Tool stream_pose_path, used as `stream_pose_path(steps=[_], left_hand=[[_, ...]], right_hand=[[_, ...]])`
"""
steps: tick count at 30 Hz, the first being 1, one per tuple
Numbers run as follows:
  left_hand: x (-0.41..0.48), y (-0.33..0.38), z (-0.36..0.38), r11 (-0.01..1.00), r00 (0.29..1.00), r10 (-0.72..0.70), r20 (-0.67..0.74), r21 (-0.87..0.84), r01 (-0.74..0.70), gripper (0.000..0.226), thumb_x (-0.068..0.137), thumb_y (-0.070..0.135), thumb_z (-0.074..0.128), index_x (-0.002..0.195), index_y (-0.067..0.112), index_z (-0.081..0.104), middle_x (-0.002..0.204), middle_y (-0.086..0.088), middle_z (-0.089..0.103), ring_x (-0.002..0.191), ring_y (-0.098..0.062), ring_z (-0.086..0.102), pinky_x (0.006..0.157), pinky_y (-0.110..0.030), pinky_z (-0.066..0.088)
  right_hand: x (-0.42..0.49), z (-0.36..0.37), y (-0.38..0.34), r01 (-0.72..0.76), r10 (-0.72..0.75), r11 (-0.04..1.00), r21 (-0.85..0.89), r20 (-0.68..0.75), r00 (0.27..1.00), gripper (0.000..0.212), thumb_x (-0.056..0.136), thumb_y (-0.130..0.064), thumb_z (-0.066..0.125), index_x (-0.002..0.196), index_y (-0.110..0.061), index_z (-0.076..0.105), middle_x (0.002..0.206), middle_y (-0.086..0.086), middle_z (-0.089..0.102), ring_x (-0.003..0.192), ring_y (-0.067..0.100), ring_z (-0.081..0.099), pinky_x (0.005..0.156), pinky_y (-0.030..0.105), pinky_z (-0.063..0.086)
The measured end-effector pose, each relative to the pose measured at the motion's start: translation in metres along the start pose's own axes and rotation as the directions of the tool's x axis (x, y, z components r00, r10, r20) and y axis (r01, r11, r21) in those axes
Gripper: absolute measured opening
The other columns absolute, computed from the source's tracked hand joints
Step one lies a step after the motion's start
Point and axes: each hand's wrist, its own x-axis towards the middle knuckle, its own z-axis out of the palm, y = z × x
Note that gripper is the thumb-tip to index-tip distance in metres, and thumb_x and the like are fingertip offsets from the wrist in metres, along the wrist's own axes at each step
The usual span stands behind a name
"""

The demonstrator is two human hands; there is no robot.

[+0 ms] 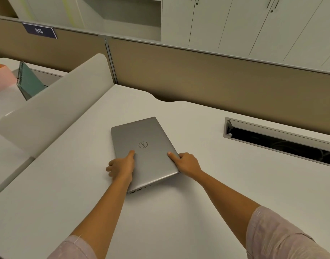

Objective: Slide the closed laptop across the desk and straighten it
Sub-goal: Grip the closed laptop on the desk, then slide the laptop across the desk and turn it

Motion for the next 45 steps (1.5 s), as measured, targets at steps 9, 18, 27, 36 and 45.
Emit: stream_pose_path(steps=[9,18,27,36,45], left_hand=[[-0.046,-0.026,0.007,0.969,0.982,0.171,0.074,0.170,-0.181,0.108,0.059,0.071,0.073,0.128,-0.005,0.039,0.129,-0.020,0.043,0.115,-0.038,0.049,0.090,-0.047,0.048],[-0.087,-0.056,0.019,0.853,0.908,0.352,0.226,0.322,-0.411,0.105,0.047,0.076,0.075,0.119,0.004,0.048,0.123,-0.011,0.049,0.110,-0.033,0.055,0.084,-0.046,0.052],[-0.090,-0.072,0.014,0.795,0.848,0.456,0.269,0.306,-0.524,0.094,0.054,0.071,0.077,0.115,0.005,0.050,0.120,-0.015,0.051,0.112,-0.034,0.052,0.088,-0.045,0.050],[-0.089,-0.071,0.013,0.593,0.773,0.578,0.260,0.517,-0.617,0.080,0.066,0.074,0.065,0.104,0.004,0.060,0.115,-0.015,0.056,0.108,-0.031,0.052,0.088,-0.040,0.043],[-0.088,-0.073,0.002,0.555,0.754,0.544,0.368,0.516,-0.652,0.082,0.075,0.067,0.062,0.127,0.005,0.048,0.132,-0.015,0.048,0.125,-0.032,0.039,0.096,-0.043,0.040]], right_hand=[[-0.086,0.009,0.048,-0.025,0.066,0.988,0.151,-0.276,0.959,0.062,0.082,-0.065,0.057,0.051,-0.016,0.034,0.046,-0.003,0.036,0.044,0.012,0.035,0.047,0.025,0.027],[-0.173,0.036,0.096,-0.094,0.190,0.964,0.248,-0.397,0.898,0.062,0.083,-0.065,0.056,0.054,-0.017,0.029,0.047,-0.004,0.030,0.045,0.011,0.029,0.048,0.026,0.025],[-0.191,0.037,0.101,-0.132,0.118,0.991,-0.023,-0.313,0.942,0.062,0.090,-0.065,0.043,0.055,-0.016,0.034,0.050,-0.001,0.039,0.048,0.014,0.037,0.051,0.029,0.031],[-0.190,0.036,0.100,-0.130,0.092,0.978,-0.165,-0.222,0.971,0.064,0.092,-0.066,0.038,0.048,-0.019,0.032,0.045,-0.004,0.037,0.046,0.015,0.039,0.048,0.028,0.030],[-0.172,0.003,0.097,-0.119,0.115,0.931,-0.344,-0.034,0.993,0.069,0.087,-0.074,0.034,0.048,-0.018,0.041,0.052,-0.004,0.048,0.059,0.023,0.053,0.059,0.030,0.039]])
